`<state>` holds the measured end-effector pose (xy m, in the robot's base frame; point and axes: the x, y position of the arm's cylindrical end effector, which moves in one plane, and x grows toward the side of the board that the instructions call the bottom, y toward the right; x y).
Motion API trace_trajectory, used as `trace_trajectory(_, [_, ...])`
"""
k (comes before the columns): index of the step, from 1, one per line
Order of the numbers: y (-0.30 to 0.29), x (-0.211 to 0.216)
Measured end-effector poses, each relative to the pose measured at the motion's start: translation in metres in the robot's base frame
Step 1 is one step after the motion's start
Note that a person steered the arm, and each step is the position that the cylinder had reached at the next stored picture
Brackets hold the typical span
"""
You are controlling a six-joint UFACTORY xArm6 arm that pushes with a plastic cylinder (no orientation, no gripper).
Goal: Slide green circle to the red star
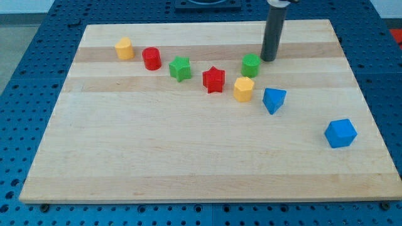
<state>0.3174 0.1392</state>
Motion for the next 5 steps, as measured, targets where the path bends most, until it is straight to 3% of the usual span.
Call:
trace_trajectory(2, [0.011,0.006])
trace_trajectory(5, [-0.063,0.028])
